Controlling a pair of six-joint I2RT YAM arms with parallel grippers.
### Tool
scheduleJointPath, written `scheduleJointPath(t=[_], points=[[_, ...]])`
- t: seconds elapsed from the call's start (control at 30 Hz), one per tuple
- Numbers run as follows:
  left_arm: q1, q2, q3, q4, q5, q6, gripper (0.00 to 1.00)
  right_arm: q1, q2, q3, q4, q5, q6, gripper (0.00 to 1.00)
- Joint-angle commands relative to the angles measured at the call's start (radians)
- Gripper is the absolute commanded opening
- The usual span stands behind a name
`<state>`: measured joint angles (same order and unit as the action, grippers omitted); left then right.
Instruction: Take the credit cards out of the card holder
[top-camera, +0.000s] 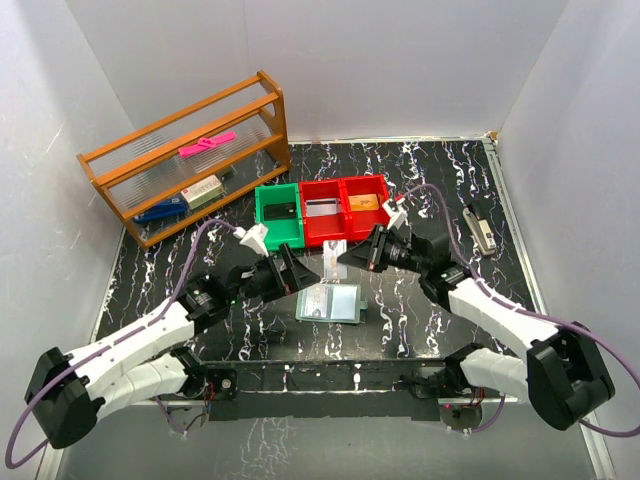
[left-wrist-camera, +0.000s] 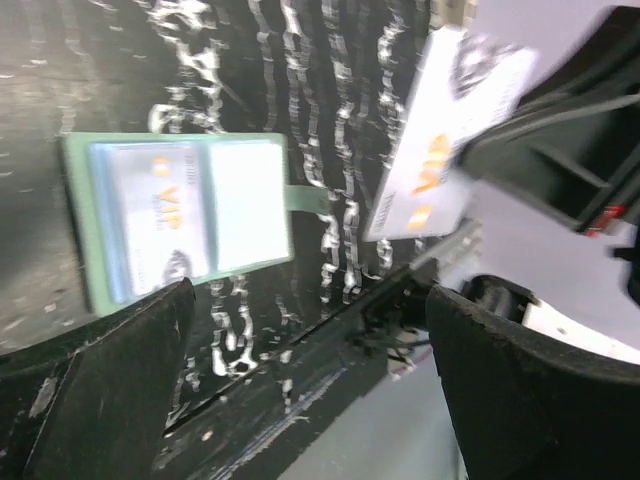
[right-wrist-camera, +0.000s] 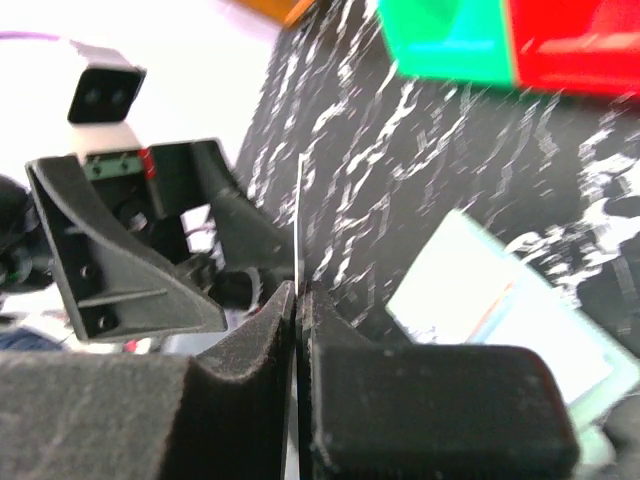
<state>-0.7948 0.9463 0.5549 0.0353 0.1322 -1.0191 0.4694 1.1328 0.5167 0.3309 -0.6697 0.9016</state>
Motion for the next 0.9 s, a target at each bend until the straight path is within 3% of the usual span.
scheduleJointPath(t=[0.0,0.2,0.3,0.37,0.47,0.53,0.67,0.87], points=[[0.003,-0.021,0.090,-0.334,-0.184,0.061,0.99,0.000,-0.066,0.136,-0.267,0.290,-0.260,0.00],[0.003,0.123,0.214,-0.587,-0.321,0.135,0.99,0.012,-0.003,0.270,-0.346,0.459,-0.491,0.00],[0.016,0.127,0.234,-0.587,-0.344,0.147,0.99,0.041,0.049,0.330,-0.339,0.552,-0.645,0.00],[0.083,0.110,0.195,-0.530,-0.254,0.164,0.99,0.071,0.087,0.361,-0.300,0.596,-0.770,0.00],[0.265,0.102,0.140,-0.490,-0.054,0.185,0.98,0.099,0.156,0.373,-0.210,0.580,-0.968,0.00],[0.321,0.074,0.142,-0.508,-0.023,0.212,0.99,0.109,0.200,0.400,-0.172,0.561,-1.068,0.00],[0.338,0.008,0.154,-0.532,-0.057,0.220,0.99,0.118,0.301,0.480,-0.173,0.521,-1.255,0.00],[0.338,-0.146,0.191,-0.596,-0.226,0.266,0.99,0.118,0.477,0.637,-0.223,0.520,-1.422,0.00]])
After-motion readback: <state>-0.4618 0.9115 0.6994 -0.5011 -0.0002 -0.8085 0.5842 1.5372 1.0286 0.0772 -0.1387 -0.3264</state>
